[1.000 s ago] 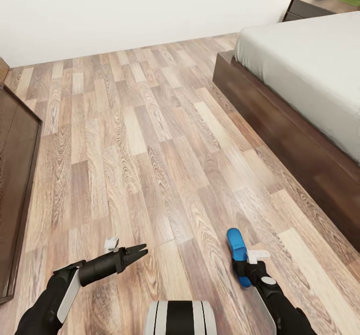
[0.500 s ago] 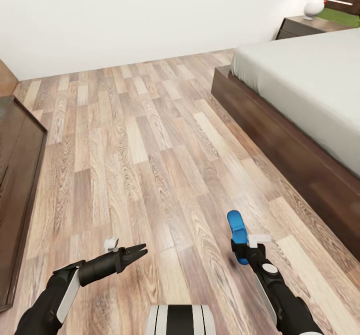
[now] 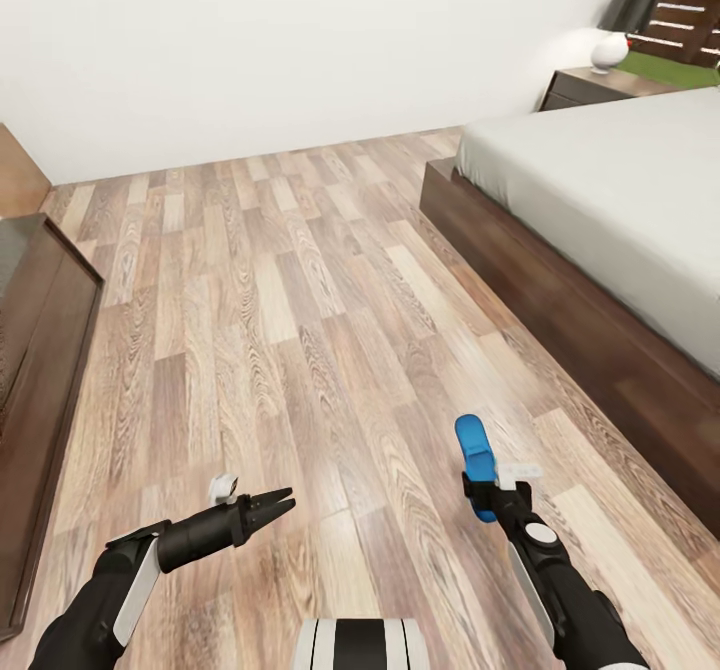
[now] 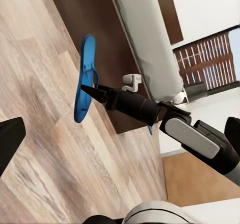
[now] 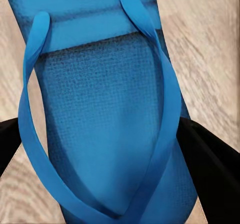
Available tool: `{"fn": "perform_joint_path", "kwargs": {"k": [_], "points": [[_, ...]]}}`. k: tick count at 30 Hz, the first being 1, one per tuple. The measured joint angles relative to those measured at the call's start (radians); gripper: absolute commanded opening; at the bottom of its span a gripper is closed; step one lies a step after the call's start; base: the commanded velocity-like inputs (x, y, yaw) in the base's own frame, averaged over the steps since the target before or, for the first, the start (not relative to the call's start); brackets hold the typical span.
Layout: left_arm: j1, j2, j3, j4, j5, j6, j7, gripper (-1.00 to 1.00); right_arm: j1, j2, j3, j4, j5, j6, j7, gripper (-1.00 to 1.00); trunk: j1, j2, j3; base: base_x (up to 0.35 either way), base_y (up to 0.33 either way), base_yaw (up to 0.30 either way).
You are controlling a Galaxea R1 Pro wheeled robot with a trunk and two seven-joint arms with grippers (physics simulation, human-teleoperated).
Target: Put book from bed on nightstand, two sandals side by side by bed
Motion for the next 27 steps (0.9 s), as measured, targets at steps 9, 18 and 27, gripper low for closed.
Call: {"fn": "perform_joint_path", "kwargs": {"k": [9,18,27], "points": [[0.000,0.000,-0.001,0.000,0.000,0.000,0.001,1.00,0.000,-0.044,-0.018,0.002,-0.011,0.008,0.014,-1.00,-0.004,0.002,0.035,0.000,0.000,0.000],[0.000,-0.003,-0.001,0.028,-0.001,-0.002,0.021,1.00,0.003,-0.239,-0.021,0.077,-0.271,0.071,0.220,-1.00,-0.008,0.004,0.070,0.000,0.000,0.000],[0.002,0.007,0.002,0.241,-0.060,-0.064,0.049,1.00,0.004,-0.329,-0.017,0.476,-0.490,0.108,0.502,-1.00,-0.012,0.006,0.104,0.000,0.000,0.000]]}}
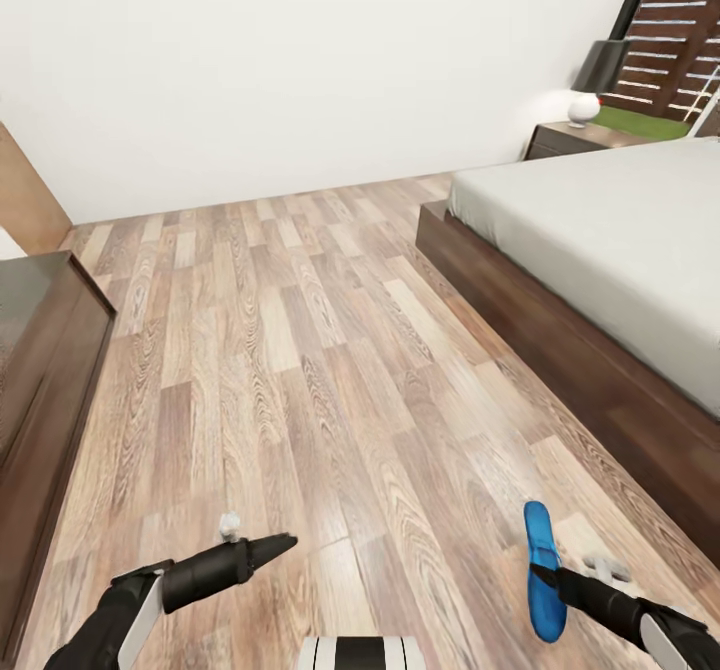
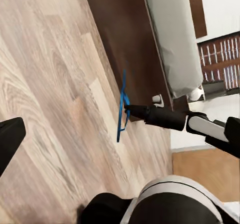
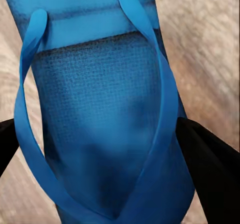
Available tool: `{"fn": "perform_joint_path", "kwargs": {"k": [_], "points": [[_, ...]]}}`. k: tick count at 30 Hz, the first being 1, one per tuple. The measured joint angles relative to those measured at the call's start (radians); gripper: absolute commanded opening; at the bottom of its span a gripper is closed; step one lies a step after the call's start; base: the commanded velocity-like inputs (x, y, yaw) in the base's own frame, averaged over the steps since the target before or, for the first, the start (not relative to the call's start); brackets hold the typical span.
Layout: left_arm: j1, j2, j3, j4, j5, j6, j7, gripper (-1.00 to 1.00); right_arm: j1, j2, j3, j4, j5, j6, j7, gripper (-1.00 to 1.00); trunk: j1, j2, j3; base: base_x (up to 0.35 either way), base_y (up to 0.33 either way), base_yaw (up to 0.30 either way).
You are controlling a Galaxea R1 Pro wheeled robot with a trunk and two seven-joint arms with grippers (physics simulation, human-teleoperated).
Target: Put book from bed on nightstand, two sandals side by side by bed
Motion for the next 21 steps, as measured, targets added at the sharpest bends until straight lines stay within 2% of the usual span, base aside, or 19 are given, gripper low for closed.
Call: {"fn": "perform_joint_path", "kwargs": {"k": [1,6,8,9,11,16,21], "points": [[0.000,0.002,0.000,0.037,-0.019,-0.030,0.006,1.00,0.000,-0.001,0.000,0.029,-0.002,0.000,0.006,-1.00,-0.001,0.000,0.004,0.000,0.000,0.000],[0.000,0.004,0.000,0.154,-0.060,-0.141,0.029,1.00,0.000,0.002,0.000,0.071,-0.008,0.001,0.013,-1.00,-0.003,0.001,0.023,0.000,0.000,0.000],[0.000,0.005,0.000,0.206,-0.066,-0.177,0.060,1.00,0.000,0.005,0.001,0.079,-0.009,-0.001,0.013,-1.00,-0.004,0.002,0.031,0.000,0.000,0.000],[0.000,0.005,0.000,0.253,-0.069,-0.219,0.108,1.00,0.000,0.006,0.002,0.094,-0.006,-0.005,0.014,-1.00,-0.004,0.002,0.035,0.000,0.000,0.000],[0.000,0.005,-0.001,0.285,-0.071,-0.261,0.157,1.00,0.001,0.007,0.002,0.119,-0.005,-0.008,0.013,-1.00,-0.005,0.003,0.043,0.000,0.000,0.000],[0.000,0.002,-0.004,0.315,-0.073,-0.319,0.242,1.00,0.001,0.008,0.002,0.196,-0.006,-0.011,0.013,-1.00,-0.007,0.004,0.062,0.000,0.000,0.000],[0.001,0.001,-0.005,0.326,-0.074,-0.331,0.272,1.00,0.001,0.008,0.001,0.216,-0.008,-0.011,0.013,-1.00,-0.010,0.005,0.081,0.000,0.000,0.000]]}}
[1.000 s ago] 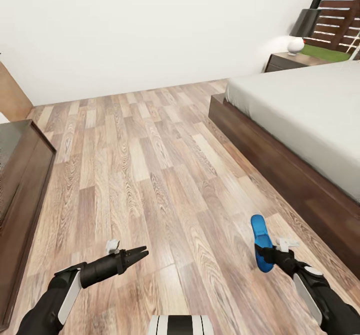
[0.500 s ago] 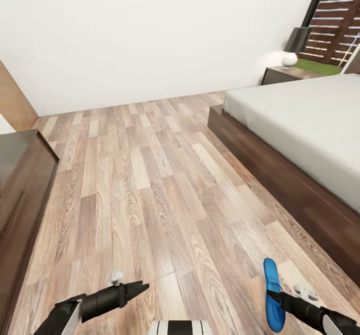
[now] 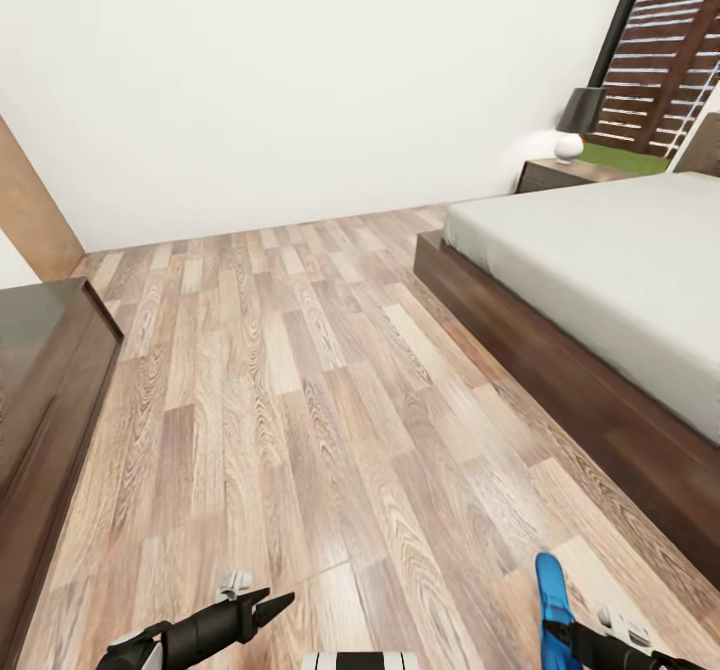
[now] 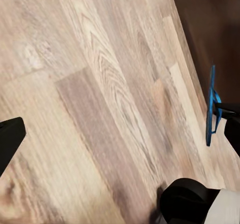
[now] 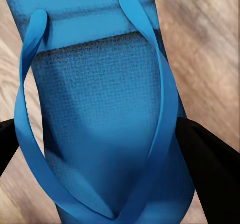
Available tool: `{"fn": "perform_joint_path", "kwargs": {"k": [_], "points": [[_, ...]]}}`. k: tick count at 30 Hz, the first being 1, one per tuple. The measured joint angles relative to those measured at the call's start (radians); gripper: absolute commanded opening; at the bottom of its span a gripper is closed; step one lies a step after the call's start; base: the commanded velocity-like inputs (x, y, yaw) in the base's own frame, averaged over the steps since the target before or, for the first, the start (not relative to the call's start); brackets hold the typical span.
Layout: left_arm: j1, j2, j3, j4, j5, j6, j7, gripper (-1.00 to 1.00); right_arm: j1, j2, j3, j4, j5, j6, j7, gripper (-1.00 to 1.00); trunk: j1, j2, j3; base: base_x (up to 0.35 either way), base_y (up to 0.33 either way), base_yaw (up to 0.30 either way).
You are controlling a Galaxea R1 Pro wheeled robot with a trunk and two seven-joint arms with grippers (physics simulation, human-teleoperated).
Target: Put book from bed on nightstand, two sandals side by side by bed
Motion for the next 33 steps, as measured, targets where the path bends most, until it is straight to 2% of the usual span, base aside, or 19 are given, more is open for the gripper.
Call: {"fn": "perform_joint_path", "kwargs": {"k": [8,10,13,19,24,33], "points": [[0.003,0.000,-0.001,0.029,-0.001,-0.020,0.067,1.00,0.000,0.001,0.002,0.018,0.000,-0.006,-0.002,-1.00,-0.004,0.002,0.031,0.000,0.000,0.000],[0.004,0.000,-0.001,0.031,-0.001,-0.021,0.074,1.00,0.000,0.001,0.002,0.044,0.001,-0.037,-0.002,-1.00,-0.004,0.002,0.039,0.000,0.000,0.000],[0.008,0.000,-0.001,0.044,-0.001,-0.022,0.078,1.00,0.000,0.001,0.001,0.071,-0.001,-0.098,-0.003,-1.00,-0.006,0.003,0.050,0.000,0.000,0.000],[0.011,0.000,-0.001,0.067,-0.001,-0.045,0.088,1.00,0.000,0.003,0.004,0.107,0.003,-0.154,-0.007,-1.00,-0.009,0.004,0.073,0.000,0.000,0.000],[0.012,0.000,-0.001,0.092,-0.005,-0.052,0.084,1.00,0.000,0.003,0.003,0.146,0.001,-0.170,-0.005,-1.00,-0.011,0.006,0.093,0.000,0.000,0.000],[0.012,0.000,-0.002,0.099,-0.006,-0.053,0.084,1.00,0.000,0.002,0.003,0.155,0.000,-0.172,-0.004,-1.00,-0.015,0.008,0.128,0.000,0.000,-0.014]]}}
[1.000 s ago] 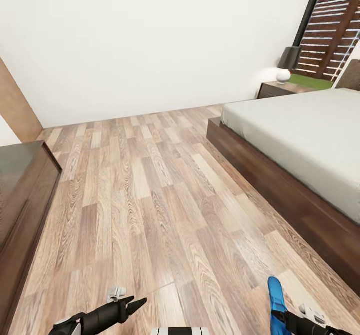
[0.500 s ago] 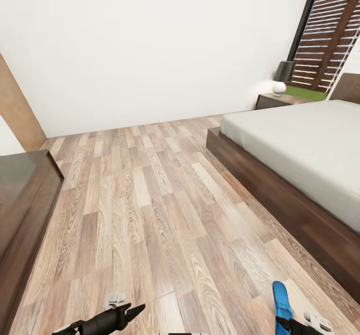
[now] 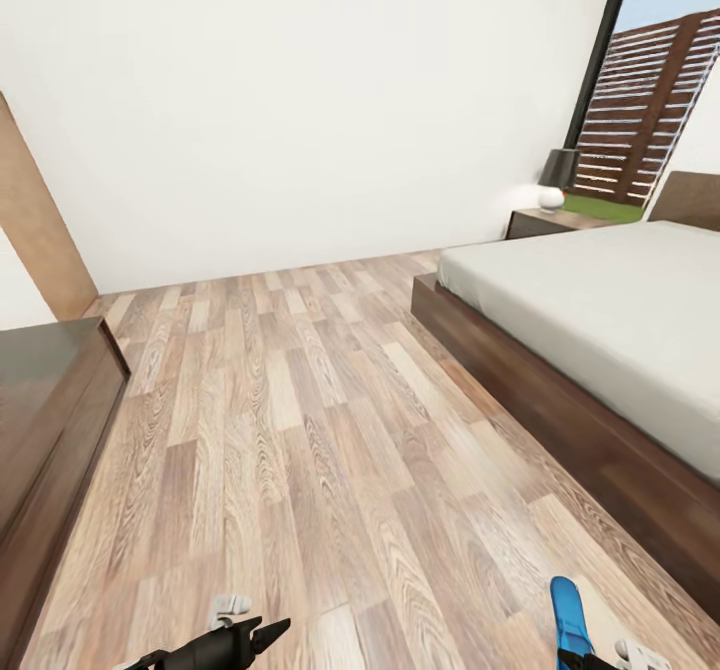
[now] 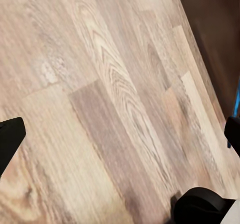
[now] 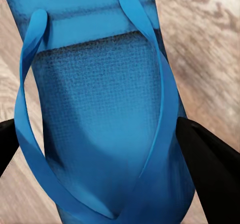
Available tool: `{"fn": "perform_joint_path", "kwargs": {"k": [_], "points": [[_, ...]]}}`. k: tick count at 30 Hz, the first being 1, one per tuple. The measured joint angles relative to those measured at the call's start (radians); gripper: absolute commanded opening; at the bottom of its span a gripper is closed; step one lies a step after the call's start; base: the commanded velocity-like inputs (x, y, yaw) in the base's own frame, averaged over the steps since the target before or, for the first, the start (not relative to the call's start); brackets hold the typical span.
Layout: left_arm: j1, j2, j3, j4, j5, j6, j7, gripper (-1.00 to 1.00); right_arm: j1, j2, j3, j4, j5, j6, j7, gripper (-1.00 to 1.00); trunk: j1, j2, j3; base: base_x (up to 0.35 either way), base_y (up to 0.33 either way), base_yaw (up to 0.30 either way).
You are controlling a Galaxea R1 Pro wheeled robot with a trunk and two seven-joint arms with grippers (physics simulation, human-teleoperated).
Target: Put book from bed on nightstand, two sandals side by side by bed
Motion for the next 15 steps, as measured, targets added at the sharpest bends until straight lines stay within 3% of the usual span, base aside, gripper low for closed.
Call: {"fn": "perform_joint_path", "kwargs": {"k": [6,15], "points": [[0.000,0.000,0.000,0.001,0.000,0.001,0.003,1.00,0.000,0.000,0.002,0.000,0.002,-0.001,-0.002,-1.00,-0.003,0.001,0.023,0.000,0.000,-0.162],[0.000,-0.001,-0.001,0.002,0.001,0.001,0.004,1.00,0.000,0.000,0.001,0.000,0.001,-0.001,0.001,-1.00,-0.007,0.004,0.058,0.000,0.000,-0.282]]}}
